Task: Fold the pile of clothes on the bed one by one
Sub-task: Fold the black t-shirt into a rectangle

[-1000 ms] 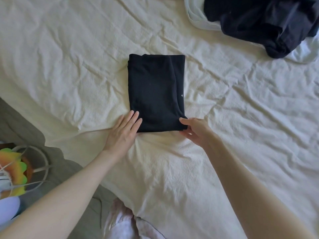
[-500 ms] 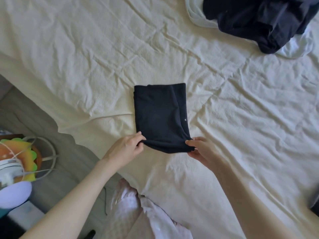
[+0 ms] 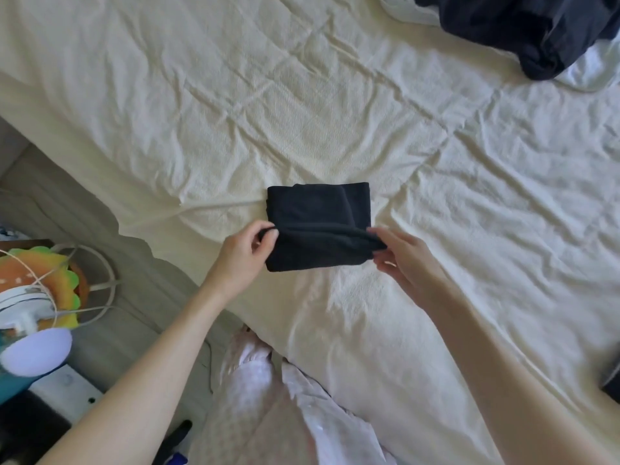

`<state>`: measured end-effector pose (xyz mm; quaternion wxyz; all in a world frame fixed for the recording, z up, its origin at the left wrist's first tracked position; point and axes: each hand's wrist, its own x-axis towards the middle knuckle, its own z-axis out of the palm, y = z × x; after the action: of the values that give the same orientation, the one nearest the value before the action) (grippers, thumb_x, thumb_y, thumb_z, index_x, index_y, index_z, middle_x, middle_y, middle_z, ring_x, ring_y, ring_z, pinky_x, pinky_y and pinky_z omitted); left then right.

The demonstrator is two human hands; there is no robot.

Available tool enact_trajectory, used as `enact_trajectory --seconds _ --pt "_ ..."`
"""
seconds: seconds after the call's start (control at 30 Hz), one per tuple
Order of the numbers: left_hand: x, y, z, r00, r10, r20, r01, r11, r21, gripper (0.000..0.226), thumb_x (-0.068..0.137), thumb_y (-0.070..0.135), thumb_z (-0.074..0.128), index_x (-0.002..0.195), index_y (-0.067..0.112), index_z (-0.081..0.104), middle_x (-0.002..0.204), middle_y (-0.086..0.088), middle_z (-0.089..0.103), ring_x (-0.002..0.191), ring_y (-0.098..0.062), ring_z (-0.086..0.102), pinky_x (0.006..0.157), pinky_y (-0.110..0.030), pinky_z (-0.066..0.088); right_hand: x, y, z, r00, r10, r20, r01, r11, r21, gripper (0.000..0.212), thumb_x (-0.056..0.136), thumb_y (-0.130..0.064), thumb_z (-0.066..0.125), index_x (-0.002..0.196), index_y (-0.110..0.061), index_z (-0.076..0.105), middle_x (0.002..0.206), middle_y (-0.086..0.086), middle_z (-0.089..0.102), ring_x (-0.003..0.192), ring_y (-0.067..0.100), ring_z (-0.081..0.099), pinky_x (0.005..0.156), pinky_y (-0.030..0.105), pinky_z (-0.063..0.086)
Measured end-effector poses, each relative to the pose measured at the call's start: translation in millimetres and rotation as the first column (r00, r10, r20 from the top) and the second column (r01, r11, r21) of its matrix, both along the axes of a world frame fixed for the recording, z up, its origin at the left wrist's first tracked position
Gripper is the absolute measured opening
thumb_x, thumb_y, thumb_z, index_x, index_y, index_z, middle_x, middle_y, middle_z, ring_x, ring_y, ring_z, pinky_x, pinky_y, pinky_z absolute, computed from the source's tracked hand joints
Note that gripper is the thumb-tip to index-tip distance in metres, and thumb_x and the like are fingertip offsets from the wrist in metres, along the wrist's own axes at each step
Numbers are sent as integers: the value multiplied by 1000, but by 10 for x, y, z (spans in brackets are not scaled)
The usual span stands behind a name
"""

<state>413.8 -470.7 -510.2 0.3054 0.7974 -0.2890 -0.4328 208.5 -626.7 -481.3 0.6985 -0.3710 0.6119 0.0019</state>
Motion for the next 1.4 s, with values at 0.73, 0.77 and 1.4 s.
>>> enact_trajectory --seconds 0.73,0.77,1.4 --pt "-56 -476 -429 951 139 276 -175 978 111 18 100 30 41 102 13 44 73 1 54 65 -20 54 57 -36 42 398 -282 -777 931 151 -332 -284 872 -400 9 93 -32 55 96 -24 52 82 -12 55 76 3 55 61 21 43" --pt "-49 -506 -450 954 119 276 -166 974 153 20 100 31 41 101 12 44 76 -1 56 68 -22 54 59 -39 44 395 -284 -810 922 153 -356 -294 874 -387 12 92 -33 56 95 -22 52 81 -12 56 76 3 56 61 20 43" --pt "134 -492 -318 785 545 -294 -418 817 398 23 95 22 56 109 5 60 103 -11 66 86 -25 62 84 -42 52 305 -416 -558 983 81 -162 -62 991 119 33 90 -23 64 118 -5 60 111 10 66 98 24 65 72 28 54"
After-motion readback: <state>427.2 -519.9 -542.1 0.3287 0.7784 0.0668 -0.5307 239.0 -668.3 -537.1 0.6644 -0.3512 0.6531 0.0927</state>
